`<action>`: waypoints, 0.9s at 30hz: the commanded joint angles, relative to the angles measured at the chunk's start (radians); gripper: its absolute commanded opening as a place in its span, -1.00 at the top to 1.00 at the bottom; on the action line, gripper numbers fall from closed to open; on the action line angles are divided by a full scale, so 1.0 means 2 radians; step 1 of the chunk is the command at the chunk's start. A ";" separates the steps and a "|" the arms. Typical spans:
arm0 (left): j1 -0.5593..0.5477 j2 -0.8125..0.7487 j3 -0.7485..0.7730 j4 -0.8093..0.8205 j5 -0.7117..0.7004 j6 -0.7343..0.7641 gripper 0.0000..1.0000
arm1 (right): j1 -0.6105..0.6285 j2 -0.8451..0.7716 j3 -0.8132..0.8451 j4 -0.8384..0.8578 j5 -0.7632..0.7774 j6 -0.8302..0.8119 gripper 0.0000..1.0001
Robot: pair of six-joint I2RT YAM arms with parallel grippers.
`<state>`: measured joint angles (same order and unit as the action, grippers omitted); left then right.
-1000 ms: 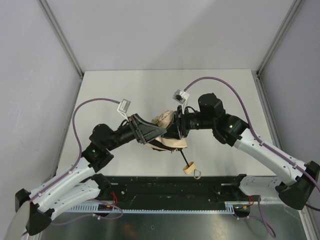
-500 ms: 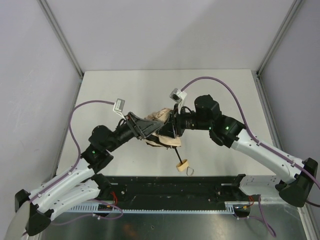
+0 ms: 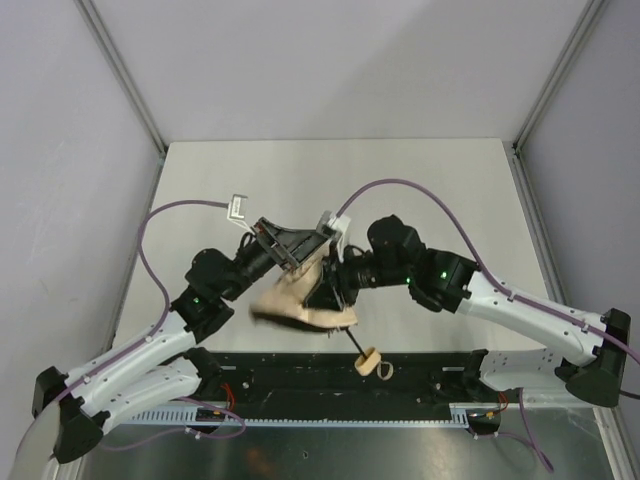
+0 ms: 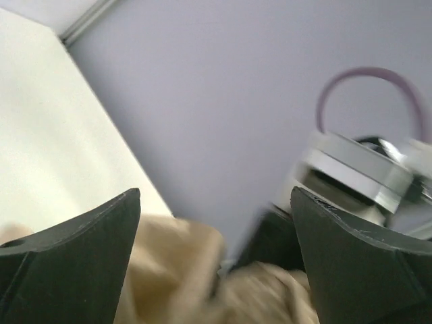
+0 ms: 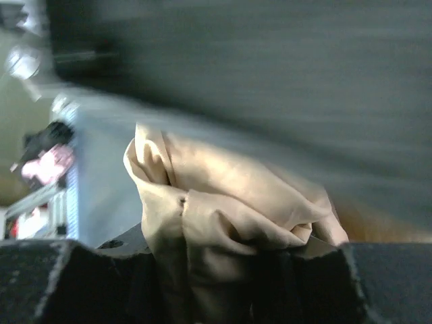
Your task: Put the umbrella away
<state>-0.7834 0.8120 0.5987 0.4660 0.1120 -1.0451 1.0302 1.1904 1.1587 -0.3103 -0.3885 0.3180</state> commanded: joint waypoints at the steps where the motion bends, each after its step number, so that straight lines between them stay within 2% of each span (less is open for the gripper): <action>1: -0.002 0.006 -0.009 -0.013 -0.042 0.035 -0.88 | 0.035 -0.047 0.015 0.062 -0.082 0.013 1.00; 4: -0.003 0.007 -0.006 -0.013 -0.022 0.030 -0.80 | 0.031 -0.048 0.015 0.072 -0.067 0.022 1.00; 6: -0.003 -0.003 -0.006 -0.014 -0.015 0.036 -0.84 | 0.017 -0.044 0.015 0.075 -0.061 0.033 1.00; 8: -0.002 -0.033 -0.010 -0.032 -0.036 0.049 -0.92 | 0.005 -0.044 0.015 0.061 -0.047 0.031 1.00; 14: 0.008 -0.139 0.035 -0.188 -0.120 0.093 -0.98 | -0.030 -0.067 0.014 -0.032 0.058 -0.018 1.00; 20: 0.009 -0.163 0.045 -0.215 -0.069 0.106 -0.82 | -0.046 -0.082 0.017 -0.037 0.177 -0.093 1.00; 23: 0.009 -0.143 0.045 -0.212 -0.044 0.109 -0.77 | -0.045 -0.078 0.029 -0.031 0.253 -0.148 1.00; 27: 0.009 -0.119 0.050 -0.203 -0.033 0.122 -0.74 | -0.032 -0.052 0.048 -0.008 0.466 -0.287 1.00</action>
<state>-0.7712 0.5327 0.6769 0.0708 0.0029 -0.8562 0.9474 1.0649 1.1660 -0.4400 0.0830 0.0494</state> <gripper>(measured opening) 0.872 0.385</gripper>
